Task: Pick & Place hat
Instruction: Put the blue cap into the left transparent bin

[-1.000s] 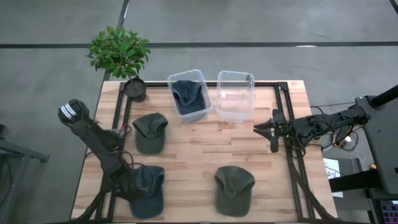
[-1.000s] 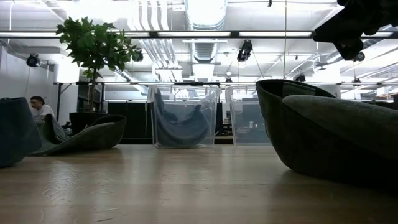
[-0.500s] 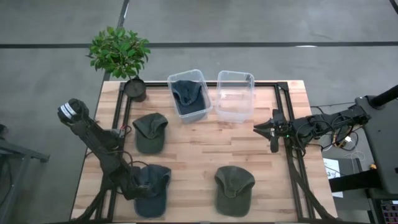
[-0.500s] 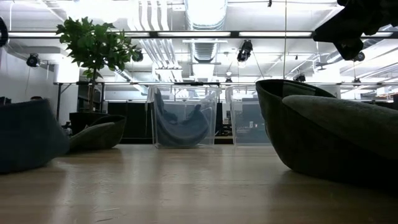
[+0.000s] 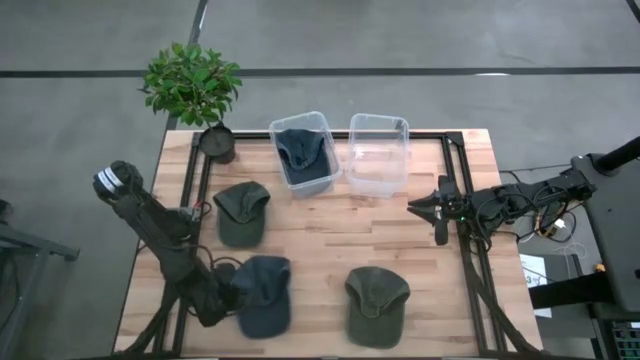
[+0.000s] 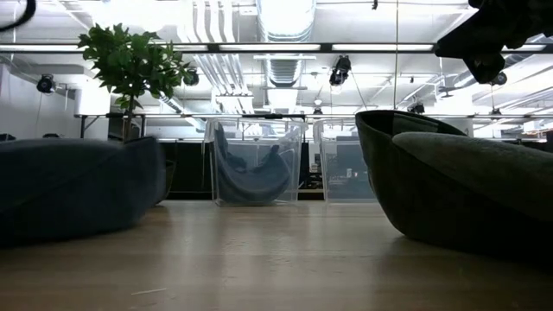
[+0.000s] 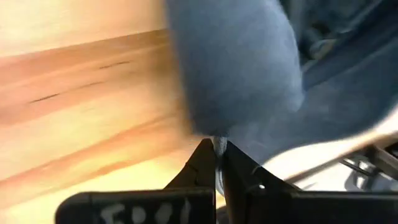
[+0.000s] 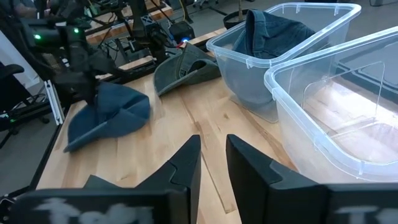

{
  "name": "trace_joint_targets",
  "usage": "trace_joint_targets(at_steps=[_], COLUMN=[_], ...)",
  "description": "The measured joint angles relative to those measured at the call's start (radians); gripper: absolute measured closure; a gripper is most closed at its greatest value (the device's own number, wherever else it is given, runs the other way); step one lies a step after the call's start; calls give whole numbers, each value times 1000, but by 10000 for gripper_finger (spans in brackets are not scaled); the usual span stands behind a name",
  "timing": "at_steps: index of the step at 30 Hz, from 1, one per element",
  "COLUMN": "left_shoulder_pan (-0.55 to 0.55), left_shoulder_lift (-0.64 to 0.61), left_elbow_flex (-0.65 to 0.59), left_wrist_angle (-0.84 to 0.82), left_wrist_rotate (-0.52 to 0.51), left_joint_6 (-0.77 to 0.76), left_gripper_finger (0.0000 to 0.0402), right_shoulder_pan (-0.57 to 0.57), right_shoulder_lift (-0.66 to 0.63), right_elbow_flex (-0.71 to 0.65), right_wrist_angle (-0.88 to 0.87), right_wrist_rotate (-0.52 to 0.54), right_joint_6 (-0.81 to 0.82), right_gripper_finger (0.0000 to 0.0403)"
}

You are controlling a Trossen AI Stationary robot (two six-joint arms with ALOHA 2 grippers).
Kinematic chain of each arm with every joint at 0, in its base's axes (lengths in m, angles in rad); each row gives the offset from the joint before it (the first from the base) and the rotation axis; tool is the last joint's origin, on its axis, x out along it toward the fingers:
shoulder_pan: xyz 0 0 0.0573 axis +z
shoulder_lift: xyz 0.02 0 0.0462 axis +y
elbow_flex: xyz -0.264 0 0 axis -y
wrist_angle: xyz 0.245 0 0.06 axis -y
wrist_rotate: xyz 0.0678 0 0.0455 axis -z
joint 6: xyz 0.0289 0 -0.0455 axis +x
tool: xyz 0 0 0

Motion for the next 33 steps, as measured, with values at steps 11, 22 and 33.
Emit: trace_joint_targets(at_steps=[11, 22, 33], left_shoulder_pan=[0, 0, 0], left_shoulder_lift=[-7, -90, -234], left_elbow_flex=[167, 223, 217], left_wrist_angle=[-35, -2, 155], left_wrist_rotate=[-544, -1011, -1180], left_joint_6=[341, 716, 1123], left_gripper_finger=[399, 399, 399], right_shoulder_pan=[0, 0, 0], right_shoulder_lift=[0, 0, 0], right_elbow_flex=[0, 0, 0], right_wrist_angle=[0, 0, -2], right_wrist_rotate=[0, 0, 0], right_joint_6=[0, 0, -25], right_gripper_finger=[323, 324, 333])
